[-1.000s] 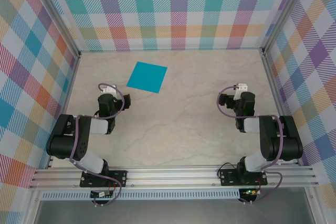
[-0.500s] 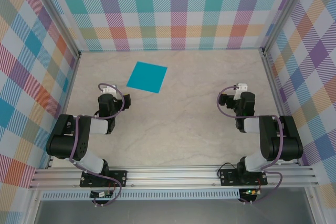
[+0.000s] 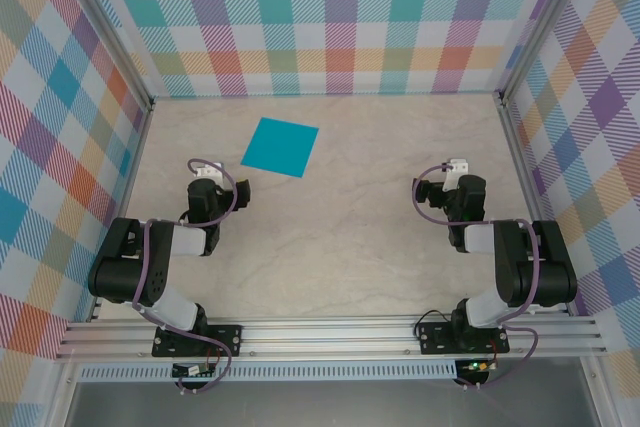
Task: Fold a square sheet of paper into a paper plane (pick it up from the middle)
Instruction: Move the square sheet of paper to the center of the table.
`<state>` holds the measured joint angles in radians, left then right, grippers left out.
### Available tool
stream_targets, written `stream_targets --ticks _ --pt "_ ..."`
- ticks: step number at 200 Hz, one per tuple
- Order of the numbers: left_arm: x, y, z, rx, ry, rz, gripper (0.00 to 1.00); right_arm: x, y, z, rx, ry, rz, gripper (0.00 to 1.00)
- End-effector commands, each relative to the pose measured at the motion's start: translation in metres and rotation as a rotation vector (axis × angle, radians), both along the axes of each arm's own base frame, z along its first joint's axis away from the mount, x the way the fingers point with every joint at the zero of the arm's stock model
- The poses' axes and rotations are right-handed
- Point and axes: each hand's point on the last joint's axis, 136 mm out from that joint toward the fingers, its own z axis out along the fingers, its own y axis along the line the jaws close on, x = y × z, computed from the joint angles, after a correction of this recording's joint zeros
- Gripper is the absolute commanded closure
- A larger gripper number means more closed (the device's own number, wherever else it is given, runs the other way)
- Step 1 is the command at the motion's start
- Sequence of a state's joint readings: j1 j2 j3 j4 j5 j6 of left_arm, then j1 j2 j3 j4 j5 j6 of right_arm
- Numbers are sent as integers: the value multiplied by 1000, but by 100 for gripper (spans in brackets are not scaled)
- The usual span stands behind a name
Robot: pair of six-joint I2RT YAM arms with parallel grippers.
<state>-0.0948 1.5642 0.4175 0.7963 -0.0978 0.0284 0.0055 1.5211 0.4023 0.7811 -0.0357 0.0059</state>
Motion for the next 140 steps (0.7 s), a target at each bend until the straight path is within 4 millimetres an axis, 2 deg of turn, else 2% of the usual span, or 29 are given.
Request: stream_targets --ticks 1,12,27,44,56,70,85,98,122,140 --pt "-4 -2 9 1 -51 -45 0 1 10 20 -6 -46 62 0" --pt "-8 -2 14 -1 -73 -41 0 -1 10 29 -1 -38 54 0" --pt "-11 2 24 -5 -90 -15 0 -6 7 27 44 58 21 0" --pt "-14 9 35 -16 -58 29 0 -12 12 32 107 66 27 0" --pt "-15 6 44 -30 -44 17 0 -19 14 39 111 62 37 0" --pt "-18 6 60 -41 -75 13 0 -27 8 51 114 75 -8 0" --pt "-20 14 81 -112 -114 88 0 -34 5 63 156 119 -46 0" --pt "-19 12 97 -172 -122 98 0 -41 14 72 204 173 -19 0" --pt "-24 33 107 -274 37 310 0 -49 29 79 344 299 -9 0" --pt "-16 10 108 -324 110 201 0 -54 44 68 432 397 32 1"
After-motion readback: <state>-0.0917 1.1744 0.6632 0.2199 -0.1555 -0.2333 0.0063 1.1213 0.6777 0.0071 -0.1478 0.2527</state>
